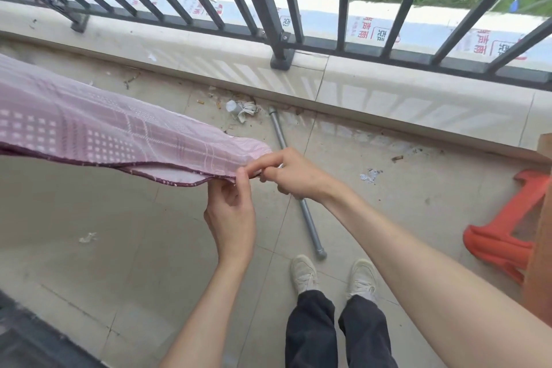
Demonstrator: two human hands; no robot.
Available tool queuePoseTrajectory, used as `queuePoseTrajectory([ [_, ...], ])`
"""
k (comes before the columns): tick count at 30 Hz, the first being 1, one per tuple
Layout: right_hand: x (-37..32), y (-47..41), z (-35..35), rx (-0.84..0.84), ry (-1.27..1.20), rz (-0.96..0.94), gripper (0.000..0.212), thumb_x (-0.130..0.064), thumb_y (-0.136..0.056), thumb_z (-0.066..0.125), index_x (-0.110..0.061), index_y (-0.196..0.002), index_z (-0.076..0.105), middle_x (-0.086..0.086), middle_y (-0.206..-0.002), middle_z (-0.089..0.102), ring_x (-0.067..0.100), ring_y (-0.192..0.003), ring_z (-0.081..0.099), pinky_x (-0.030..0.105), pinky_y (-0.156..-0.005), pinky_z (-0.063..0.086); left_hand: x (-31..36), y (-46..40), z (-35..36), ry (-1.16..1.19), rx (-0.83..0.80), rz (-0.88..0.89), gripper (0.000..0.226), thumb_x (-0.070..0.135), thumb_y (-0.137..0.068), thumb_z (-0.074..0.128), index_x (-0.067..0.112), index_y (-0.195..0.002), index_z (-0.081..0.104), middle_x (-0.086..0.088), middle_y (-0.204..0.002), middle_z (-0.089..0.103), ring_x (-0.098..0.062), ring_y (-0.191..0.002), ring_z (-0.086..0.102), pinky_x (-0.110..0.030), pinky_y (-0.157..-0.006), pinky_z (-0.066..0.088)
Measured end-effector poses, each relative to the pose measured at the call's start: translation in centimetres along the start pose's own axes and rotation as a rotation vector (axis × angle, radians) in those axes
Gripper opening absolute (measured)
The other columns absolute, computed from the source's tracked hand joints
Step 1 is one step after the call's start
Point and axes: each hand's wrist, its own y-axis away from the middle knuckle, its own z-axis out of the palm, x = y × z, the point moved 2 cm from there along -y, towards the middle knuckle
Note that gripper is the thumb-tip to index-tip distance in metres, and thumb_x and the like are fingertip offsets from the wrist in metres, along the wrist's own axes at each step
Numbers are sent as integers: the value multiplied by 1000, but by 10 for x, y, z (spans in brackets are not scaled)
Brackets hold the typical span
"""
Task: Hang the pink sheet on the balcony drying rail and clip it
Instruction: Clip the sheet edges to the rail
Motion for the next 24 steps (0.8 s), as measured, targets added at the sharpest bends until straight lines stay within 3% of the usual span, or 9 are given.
queuePoseTrajectory([
  [2, 7, -2, 2, 58, -95, 57, 40, 3, -85, 38, -13, -100, 71, 3, -84, 62, 9, -47, 42, 17, -37, 26, 0, 0, 1, -66, 17, -13, 29, 46, -88, 38, 22, -84, 54, 7, -80, 66, -27, -85, 67, -44, -84, 50],
  [4, 17, -6, 3, 204, -360, 88, 28, 3, -87, 43, -6, -98, 67, 6, -77, 64, 11, -54, 46, 18, -39, 30, 1, 0, 2, -99, 33, -14, 32, 38, -89, 36, 14, -80, 55, 0, -75, 67, -32, -80, 67, -37, -79, 47],
  [7, 36, -3, 3, 327, -871, 173, 11, -6, -92, 48, -8, -91, 58, 10, -79, 60, 13, -60, 50, 19, -48, 38, 8, 2, 0, -149, 77, 10, 35, 28, -93, 42, 4, -78, 61, -12, -81, 71, -30, -78, 64, -23, -68, 33],
  [10, 55, 9, 10, 347, -1199, 273, 9, -7, -94, 44, -6, -92, 52, 13, -83, 58, 15, -63, 52, 22, -57, 42, 10, 5, -4, -157, 89, 27, 32, 23, -93, 46, 0, -84, 65, -16, -86, 69, -23, -76, 56, -17, -65, 30],
  [13, 65, 17, 20, 397, -1242, 340, 18, -9, -97, 37, -4, -86, 49, 18, -82, 60, 19, -59, 54, 24, -54, 45, 10, 6, -5, -159, 96, 43, 28, 21, -92, 48, 0, -85, 65, -15, -89, 67, -26, -79, 55, -15, -65, 30],
  [16, 70, 20, 28, 413, -947, 393, 26, -24, -99, 33, -14, -79, 47, 14, -81, 66, 13, -49, 40, 20, -45, 31, 13, 6, -8, -152, 134, 10, 20, 20, -90, 51, 3, -83, 59, -12, -85, 66, -25, -76, 55, -17, -65, 31],
  [19, 69, 23, 30, 396, -980, 370, 23, -26, -99, 39, -14, -82, 47, 15, -79, 68, 11, -48, 31, 17, -37, 24, 17, 5, -9, -139, 98, -14, 17, 21, -89, 54, 8, -79, 56, -6, -78, 64, -23, -75, 56, -23, -67, 33],
  [22, 63, 29, 28, 354, -1260, 358, 10, -14, -92, 51, -5, -95, 52, 18, -86, 65, 17, -56, 52, 20, -41, 45, 19, 5, -10, -150, 50, 2, 23, 24, -88, 56, 4, -79, 63, -3, -73, 64, -23, -75, 58, -26, -68, 36],
  [24, 62, 34, 26, 335, -1425, 366, 17, -6, -86, 56, 2, -100, 56, 20, -84, 67, 25, -67, 65, 26, -59, 59, 19, 6, -10, -147, 41, 3, 25, 26, -88, 56, 4, -77, 64, -2, -71, 64, -23, -74, 59, -26, -67, 36],
])
